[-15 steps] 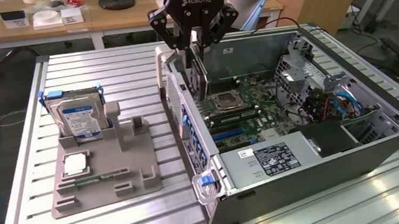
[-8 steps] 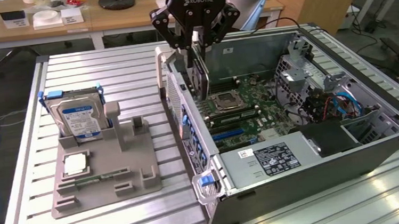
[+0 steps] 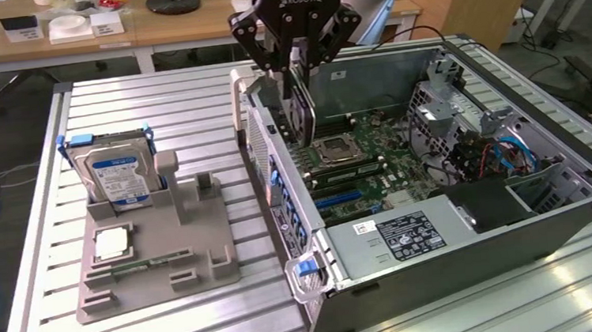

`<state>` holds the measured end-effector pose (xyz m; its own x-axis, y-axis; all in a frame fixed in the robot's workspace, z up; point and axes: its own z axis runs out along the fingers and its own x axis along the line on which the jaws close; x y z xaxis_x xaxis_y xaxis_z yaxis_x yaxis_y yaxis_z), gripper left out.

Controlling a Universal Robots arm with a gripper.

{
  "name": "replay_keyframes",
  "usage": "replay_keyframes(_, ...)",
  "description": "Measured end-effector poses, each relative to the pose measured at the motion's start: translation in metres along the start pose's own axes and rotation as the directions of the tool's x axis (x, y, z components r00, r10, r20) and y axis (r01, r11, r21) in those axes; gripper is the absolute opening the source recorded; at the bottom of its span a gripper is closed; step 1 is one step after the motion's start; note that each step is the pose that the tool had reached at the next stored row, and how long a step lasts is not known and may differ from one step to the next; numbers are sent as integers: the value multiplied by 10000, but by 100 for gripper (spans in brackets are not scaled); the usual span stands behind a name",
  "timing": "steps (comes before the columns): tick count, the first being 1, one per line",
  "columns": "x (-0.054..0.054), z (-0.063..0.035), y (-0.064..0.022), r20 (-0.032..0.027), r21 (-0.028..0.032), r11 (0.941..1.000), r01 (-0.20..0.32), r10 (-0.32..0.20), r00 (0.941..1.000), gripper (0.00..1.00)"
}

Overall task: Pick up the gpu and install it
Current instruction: 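Pick up the gpu and move the gpu toward the slot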

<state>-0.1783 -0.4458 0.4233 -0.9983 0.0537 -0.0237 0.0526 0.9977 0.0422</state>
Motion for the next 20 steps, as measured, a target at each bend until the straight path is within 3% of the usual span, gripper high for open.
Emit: replay_keyframes(20,-99,5,44,0,-1,10000,1,-1,10000,27)
